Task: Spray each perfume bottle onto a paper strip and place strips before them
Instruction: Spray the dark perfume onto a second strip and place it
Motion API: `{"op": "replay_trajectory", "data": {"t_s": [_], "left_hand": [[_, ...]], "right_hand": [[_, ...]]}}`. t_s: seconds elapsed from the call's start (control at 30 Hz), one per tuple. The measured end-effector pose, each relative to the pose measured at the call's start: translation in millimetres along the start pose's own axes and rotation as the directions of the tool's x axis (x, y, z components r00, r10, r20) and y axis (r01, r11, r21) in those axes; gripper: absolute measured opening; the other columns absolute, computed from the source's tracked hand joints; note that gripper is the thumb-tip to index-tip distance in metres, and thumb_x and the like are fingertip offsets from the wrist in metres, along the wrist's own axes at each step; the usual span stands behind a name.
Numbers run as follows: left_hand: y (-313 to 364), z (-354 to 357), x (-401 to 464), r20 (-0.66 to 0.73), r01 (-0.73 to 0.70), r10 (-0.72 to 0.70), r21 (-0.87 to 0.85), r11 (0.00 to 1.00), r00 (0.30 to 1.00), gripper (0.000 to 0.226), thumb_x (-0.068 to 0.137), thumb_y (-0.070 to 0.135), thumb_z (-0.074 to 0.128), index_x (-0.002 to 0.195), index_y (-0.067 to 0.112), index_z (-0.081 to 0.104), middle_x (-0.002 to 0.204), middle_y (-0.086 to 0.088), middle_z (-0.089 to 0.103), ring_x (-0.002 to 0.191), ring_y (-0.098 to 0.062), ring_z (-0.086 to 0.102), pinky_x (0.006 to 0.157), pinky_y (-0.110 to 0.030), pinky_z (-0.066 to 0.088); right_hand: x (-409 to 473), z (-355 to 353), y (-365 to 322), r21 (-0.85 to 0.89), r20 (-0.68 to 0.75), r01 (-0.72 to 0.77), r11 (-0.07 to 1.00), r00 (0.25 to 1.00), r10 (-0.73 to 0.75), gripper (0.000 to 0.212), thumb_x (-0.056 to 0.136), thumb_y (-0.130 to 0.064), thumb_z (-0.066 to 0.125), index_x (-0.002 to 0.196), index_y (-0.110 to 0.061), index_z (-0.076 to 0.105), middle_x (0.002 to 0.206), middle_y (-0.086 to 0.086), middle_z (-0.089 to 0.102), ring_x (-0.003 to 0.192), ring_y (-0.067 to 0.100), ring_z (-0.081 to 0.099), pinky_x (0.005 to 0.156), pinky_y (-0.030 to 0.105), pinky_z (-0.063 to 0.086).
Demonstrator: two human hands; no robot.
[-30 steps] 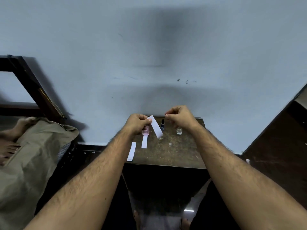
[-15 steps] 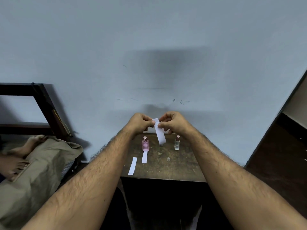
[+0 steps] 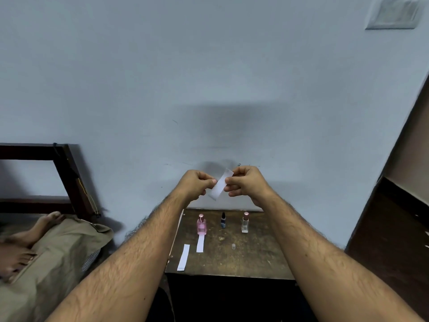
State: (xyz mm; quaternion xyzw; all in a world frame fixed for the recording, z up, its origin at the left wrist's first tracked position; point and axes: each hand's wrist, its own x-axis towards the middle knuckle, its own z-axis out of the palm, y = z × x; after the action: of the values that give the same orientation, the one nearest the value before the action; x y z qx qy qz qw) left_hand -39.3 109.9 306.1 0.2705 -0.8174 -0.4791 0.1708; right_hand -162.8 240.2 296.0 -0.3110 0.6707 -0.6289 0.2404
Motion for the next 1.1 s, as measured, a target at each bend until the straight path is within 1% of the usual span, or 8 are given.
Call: {"op": "replay_trajectory", "data": {"t_s": [0.17, 0.4, 0.6, 0.7, 0.83, 0.9, 1.0, 1.1], "left_hand": [[9.1, 0.1, -1.0, 0.014, -0.039, 0.038, 0.046, 0.998, 0.999, 0.014, 0.093, 0.021, 0.064, 0.096, 0.009, 0.072, 0.087, -0.001, 0.067, 0.070, -0.011, 0.051, 0.056, -0.021, 0.038], [11.1, -3.9, 2.4, 0.025, -0.102, 0.100, 0.084, 0.991, 0.995, 0.012, 0.089, 0.017, 0.067, 0.080, 0.013, 0.072, 0.079, 0.000, 0.066, 0.076, -0.011, 0.059, 0.066, -0.025, 0.045], [9.1, -4.9, 4.3, -0.035, -0.135, 0.136, 0.030, 0.990, 0.990, 0.013, 0.092, 0.023, 0.066, 0.089, 0.012, 0.073, 0.087, -0.001, 0.070, 0.081, -0.011, 0.061, 0.076, -0.028, 0.048], [1.2, -6.3, 6.3, -0.178, -0.130, 0.120, -0.046, 0.990, 0.977, 0.022, 0.096, 0.031, 0.060, 0.097, 0.013, 0.072, 0.093, 0.000, 0.072, 0.082, -0.013, 0.064, 0.074, -0.028, 0.048], [-13.8, -10.5, 9.4, -0.248, -0.119, 0.088, -0.114, 0.986, 0.965, 0.026, 0.098, 0.036, 0.055, 0.098, 0.016, 0.071, 0.096, 0.002, 0.072, 0.092, -0.017, 0.067, 0.080, -0.033, 0.052], [-19.1, -10.3, 8.3, -0.282, -0.125, 0.095, -0.089, 0.988, 0.955, 0.030, 0.098, 0.038, 0.054, 0.102, 0.014, 0.071, 0.101, -0.001, 0.072, 0.097, -0.018, 0.066, 0.086, -0.036, 0.053], [-24.0, -8.5, 4.2, -0.307, -0.135, 0.129, 0.001, 0.991, 0.943, 0.038, 0.098, 0.042, 0.054, 0.113, 0.011, 0.071, 0.108, -0.002, 0.072, 0.103, -0.018, 0.064, 0.084, -0.027, 0.047], [-32.6, -7.0, 3.2, -0.312, -0.128, 0.161, 0.123, 0.984, 0.936, 0.048, 0.098, 0.047, 0.050, 0.130, 0.013, 0.063, 0.129, -0.003, 0.065, 0.119, -0.020, 0.058, 0.095, -0.029, 0.046]], "right_hand": [[-4.0, -4.6, -9.8, -0.042, 0.039, 0.006, 0.999, 0.999, -0.004, 0.009, 0.085, 0.001, 0.068, 0.089, -0.001, 0.061, 0.078, 0.016, 0.070, 0.067, 0.024, 0.072, 0.061, 0.034, 0.060], [-8.6, -9.0, -26.6, -0.232, 0.103, 0.041, 0.972, 0.994, -0.017, 0.011, 0.088, -0.008, 0.067, 0.095, -0.001, 0.064, 0.077, 0.013, 0.071, 0.072, 0.024, 0.072, 0.061, 0.032, 0.059], [-12.2, -8.6, -33.8, -0.337, 0.106, 0.066, 0.939, 0.994, -0.032, 0.008, 0.089, -0.009, 0.066, 0.085, -0.012, 0.060, 0.080, 0.010, 0.072, 0.067, 0.019, 0.070, 0.057, 0.029, 0.055], [-13.7, -12.3, -31.9, -0.315, 0.071, 0.037, 0.948, 0.997, -0.016, 0.011, 0.089, -0.006, 0.065, 0.085, -0.013, 0.057, 0.080, 0.012, 0.071, 0.065, 0.020, 0.070, 0.054, 0.028, 0.054], [-16.1, -24.6, -31.1, -0.199, 0.063, -0.007, 0.980, 0.998, 0.020, 0.008, 0.089, -0.007, 0.066, 0.090, -0.010, 0.059, 0.079, 0.009, 0.071, 0.065, 0.019, 0.070, 0.054, 0.029, 0.053], [-18.4, -30.5, -32.8, -0.124, 0.065, -0.027, 0.992, 0.997, 0.036, 0.009, 0.089, -0.008, 0.067, 0.088, -0.011, 0.059, 0.081, 0.010, 0.072, 0.066, 0.019, 0.070, 0.054, 0.028, 0.054], [-20.0, -35.9, -34.6, -0.039, 0.060, -0.045, 0.998, 0.997, 0.047, 0.009, 0.088, -0.009, 0.069, 0.086, -0.013, 0.060, 0.083, 0.011, 0.073, 0.066, 0.019, 0.070, 0.053, 0.027, 0.054], [-18.0, -36.0, -34.9, -0.161, 0.039, -0.019, 0.987, 0.999, 0.026, 0.009, 0.088, -0.011, 0.069, 0.089, -0.010, 0.060, 0.084, 0.011, 0.074, 0.067, 0.020, 0.071, 0.053, 0.028, 0.052]]}}
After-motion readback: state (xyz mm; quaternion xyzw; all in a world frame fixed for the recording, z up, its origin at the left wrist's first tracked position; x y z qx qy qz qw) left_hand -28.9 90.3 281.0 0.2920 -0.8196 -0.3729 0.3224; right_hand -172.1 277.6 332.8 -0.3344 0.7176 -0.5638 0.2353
